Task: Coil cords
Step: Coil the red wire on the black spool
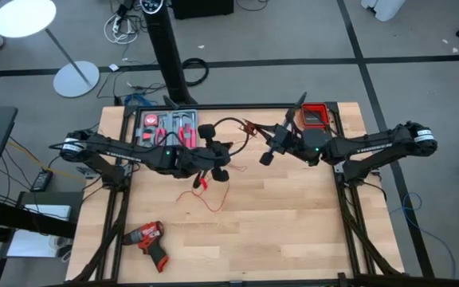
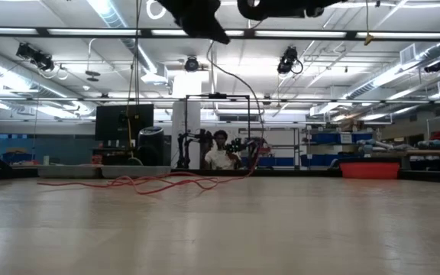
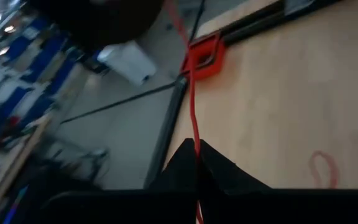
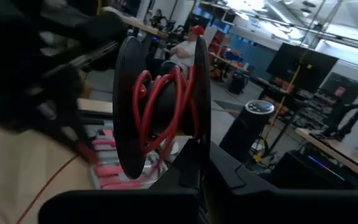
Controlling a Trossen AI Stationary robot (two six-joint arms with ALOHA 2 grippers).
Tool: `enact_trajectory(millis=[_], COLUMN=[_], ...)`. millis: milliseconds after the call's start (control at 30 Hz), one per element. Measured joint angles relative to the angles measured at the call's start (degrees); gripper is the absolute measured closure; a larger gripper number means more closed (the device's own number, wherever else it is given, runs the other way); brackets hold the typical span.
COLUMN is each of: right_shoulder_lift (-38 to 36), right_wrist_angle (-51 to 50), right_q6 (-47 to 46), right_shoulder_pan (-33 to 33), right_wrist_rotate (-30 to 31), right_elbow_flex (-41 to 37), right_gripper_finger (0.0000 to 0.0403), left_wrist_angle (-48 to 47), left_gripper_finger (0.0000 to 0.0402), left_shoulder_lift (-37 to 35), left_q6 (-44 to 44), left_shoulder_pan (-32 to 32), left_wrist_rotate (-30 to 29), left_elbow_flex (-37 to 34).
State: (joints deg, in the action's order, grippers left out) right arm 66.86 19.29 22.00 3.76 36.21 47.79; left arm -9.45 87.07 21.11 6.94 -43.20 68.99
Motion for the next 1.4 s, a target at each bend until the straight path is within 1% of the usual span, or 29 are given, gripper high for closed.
enact_trajectory(millis=[133, 200, 367, 500, 633, 733, 833, 1000, 1200, 1400], right_shoulder_lift=[-2.3, -3.3, -4.3, -4.3, -4.3, -4.2, -4.2, -4.2, -4.2, -4.1], right_wrist_angle=[-4.9, -6.9, -15.2, -23.5, -29.3, -30.4, -30.2, -29.4, -27.4, -26.9], right_q6=[-1.6, -2.8, -4.9, -5.3, -5.4, -5.4, -5.4, -5.3, -4.8, -4.8], right_shoulder_pan=[2.1, 3.2, 4.7, 5.1, 4.8, 4.0, 3.0, 0.9, -1.0, -2.1], right_wrist_rotate=[0.0, 0.0, 0.5, 5.0, 6.2, 6.2, 6.9, 7.3, 4.4, 2.7], right_elbow_flex=[0.0, 0.0, 0.0, 0.0, 0.0, 0.0, 0.0, 0.0, 0.0, 0.0], right_gripper_finger=[0.0403, 0.0403, 0.0403, 0.0403, 0.0403, 0.0403, 0.0403, 0.0403, 0.0403, 0.0403], left_wrist_angle=[-3.9, -4.0, -2.9, -2.7, -2.9, -1.0, 3.1, 9.4, 17.0, 24.4], left_gripper_finger=[0.0401, 0.0401, 0.0401, 0.0401, 0.0401, 0.0401, 0.0401, 0.0401, 0.0401, 0.0401], left_shoulder_lift=[0.0, 0.0, -0.1, -0.4, -0.5, -0.5, -0.5, 0.3, 3.1, 5.5], left_q6=[0.1, 0.9, 5.0, 8.2, 10.1, 10.2, 10.0, 10.0, 10.3, 11.9], left_shoulder_pan=[-0.5, -0.8, -0.8, -0.5, 0.4, 0.7, 1.1, 1.4, 0.2, -1.2], left_wrist_rotate=[-7.1, -9.3, -12.2, -12.9, -12.8, -11.1, -8.1, 0.4, 5.2, 7.7], left_elbow_flex=[0.0, 0.0, 0.0, 1.0, 2.9, 3.7, 3.7, 3.8, 3.8, 3.8])
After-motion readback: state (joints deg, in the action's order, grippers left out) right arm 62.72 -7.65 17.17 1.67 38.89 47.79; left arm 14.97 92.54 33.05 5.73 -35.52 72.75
